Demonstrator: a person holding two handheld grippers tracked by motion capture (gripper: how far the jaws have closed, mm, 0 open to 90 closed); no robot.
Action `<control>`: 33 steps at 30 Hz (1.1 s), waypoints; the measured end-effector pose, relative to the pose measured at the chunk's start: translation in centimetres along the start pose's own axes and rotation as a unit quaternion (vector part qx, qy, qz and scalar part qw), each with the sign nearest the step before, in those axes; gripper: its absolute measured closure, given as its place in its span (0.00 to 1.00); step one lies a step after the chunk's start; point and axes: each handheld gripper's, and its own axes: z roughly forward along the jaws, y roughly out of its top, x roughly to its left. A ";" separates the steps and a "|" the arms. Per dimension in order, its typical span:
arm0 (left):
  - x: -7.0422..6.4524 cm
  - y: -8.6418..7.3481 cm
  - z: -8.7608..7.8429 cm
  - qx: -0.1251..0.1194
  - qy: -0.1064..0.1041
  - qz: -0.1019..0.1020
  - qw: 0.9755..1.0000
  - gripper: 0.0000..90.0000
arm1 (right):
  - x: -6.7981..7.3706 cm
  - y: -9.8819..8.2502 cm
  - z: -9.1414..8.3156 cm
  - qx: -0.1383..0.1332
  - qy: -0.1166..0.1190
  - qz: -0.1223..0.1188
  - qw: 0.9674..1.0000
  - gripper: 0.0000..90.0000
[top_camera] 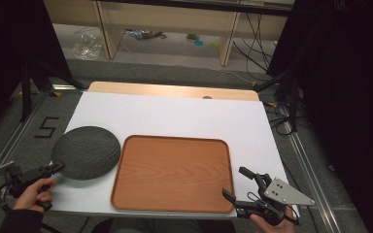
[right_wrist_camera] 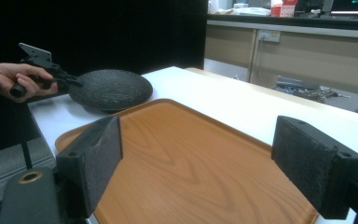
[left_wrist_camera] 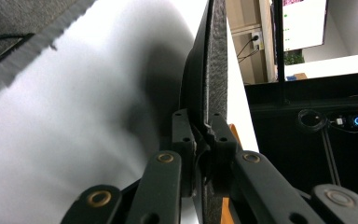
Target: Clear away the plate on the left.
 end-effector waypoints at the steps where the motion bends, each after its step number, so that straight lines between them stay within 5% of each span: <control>1: -0.1 0.0 -0.1 -0.001 -0.001 0.000 1.000 0.93 | 0.0 0.0 0.0 0.000 -0.001 -0.001 1.000 0.19; 14: -0.7 0.0 -0.9 -0.025 -0.052 -0.030 0.998 0.93 | 0.0 0.0 -0.1 0.005 0.004 0.000 1.000 0.19; 20: -1.9 -0.8 -0.9 -0.024 -0.071 -0.020 0.997 0.93 | 0.0 0.0 -0.1 0.006 0.002 0.000 1.000 0.19; 27: -3.1 -2.0 0.1 0.011 -0.096 -0.002 0.995 0.92 | 0.1 0.0 0.0 0.003 0.006 0.001 1.000 0.19; 30: -3.9 -2.8 0.8 0.036 -0.114 -0.001 0.993 0.92 | 0.0 0.0 0.0 0.005 0.002 0.000 1.000 0.19; 33: -4.4 -3.4 1.2 0.049 -0.108 0.008 0.993 0.92 | 0.0 0.0 0.0 0.006 -0.001 0.000 1.000 0.19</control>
